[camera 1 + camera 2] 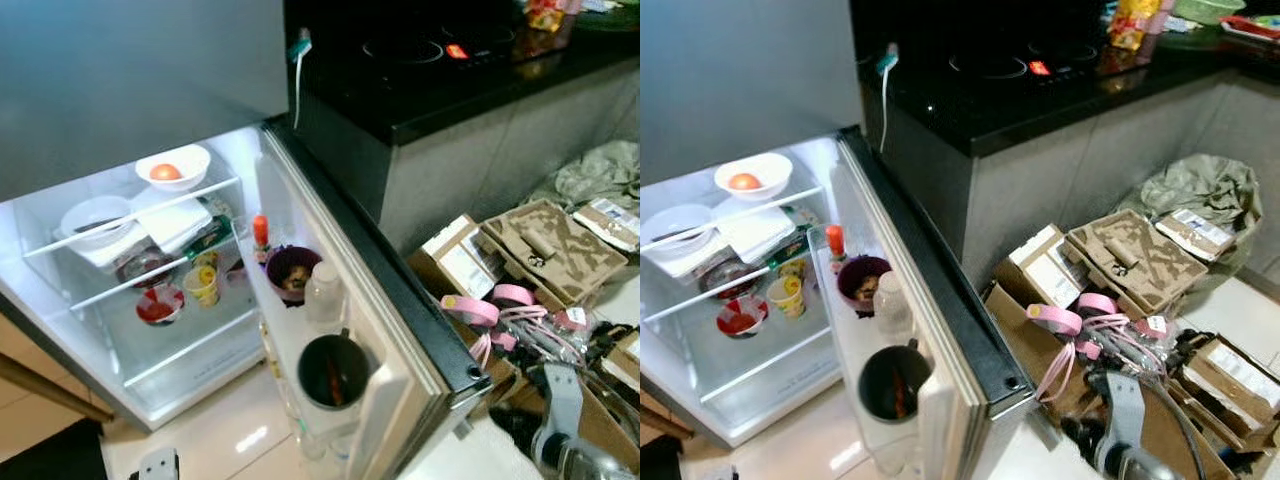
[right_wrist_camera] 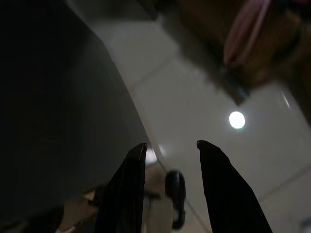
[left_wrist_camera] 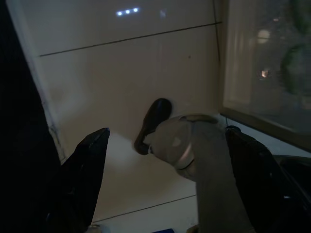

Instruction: Restocking fridge

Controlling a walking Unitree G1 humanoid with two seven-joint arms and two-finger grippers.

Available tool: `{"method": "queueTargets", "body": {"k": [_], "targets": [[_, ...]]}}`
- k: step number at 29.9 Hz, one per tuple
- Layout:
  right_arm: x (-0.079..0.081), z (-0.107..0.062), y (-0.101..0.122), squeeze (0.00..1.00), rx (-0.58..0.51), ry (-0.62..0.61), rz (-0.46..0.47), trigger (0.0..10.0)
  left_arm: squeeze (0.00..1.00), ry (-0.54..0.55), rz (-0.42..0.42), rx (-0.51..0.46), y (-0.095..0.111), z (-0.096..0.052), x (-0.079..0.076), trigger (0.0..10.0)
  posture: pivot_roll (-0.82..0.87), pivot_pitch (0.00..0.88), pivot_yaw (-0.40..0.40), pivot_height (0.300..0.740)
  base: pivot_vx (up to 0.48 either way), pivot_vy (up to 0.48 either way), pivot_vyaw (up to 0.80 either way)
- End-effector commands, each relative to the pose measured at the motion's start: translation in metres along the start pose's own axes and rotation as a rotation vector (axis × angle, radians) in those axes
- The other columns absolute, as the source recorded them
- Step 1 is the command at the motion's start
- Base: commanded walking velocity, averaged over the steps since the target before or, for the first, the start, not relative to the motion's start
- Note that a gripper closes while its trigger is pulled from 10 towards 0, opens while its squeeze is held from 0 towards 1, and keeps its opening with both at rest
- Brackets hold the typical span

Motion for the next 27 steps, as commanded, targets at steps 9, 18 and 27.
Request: {"method": "queueTargets", "body": {"k": [9, 18, 27], "targets": [[0.004, -0.008, -0.059, 0.00, 0.143, -0.112, 0.084, 10.0, 0.00, 0.003, 0.009, 0.036, -0.010, 0.000, -0.002, 10.0, -0.01, 0.000, -0.038, 0.740, -0.300, 0.000, 0.00], [0.012, -0.014, -0.087, 0.00, 0.219, -0.139, 0.098, 10.0, 0.00, 0.003, 0.010, 0.038, -0.010, 0.000, -0.003, 10.0, -0.01, 0.000, -0.037, 0.740, -0.355, 0.000, 0.00], [0.009, -0.014, -0.084, 0.00, 0.214, -0.148, 0.079, 10.0, 0.00, 0.002, 0.008, 0.040, -0.011, 0.000, -0.003, 10.0, -0.01, 0.000, -0.039, 0.740, -0.359, 0.000, 0.00]]}}
Point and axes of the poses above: a point about 5 cm out from each wrist's last joint towards the gripper, its own z axis pointing out of the wrist towards the gripper, its own y axis along the axis of the wrist's last joint, x = y × z, the point moved 4 cm from there along z, pointing out of the wrist towards the gripper, and after that the axes turned 6 degrees about -z, right-handed, at the moved point
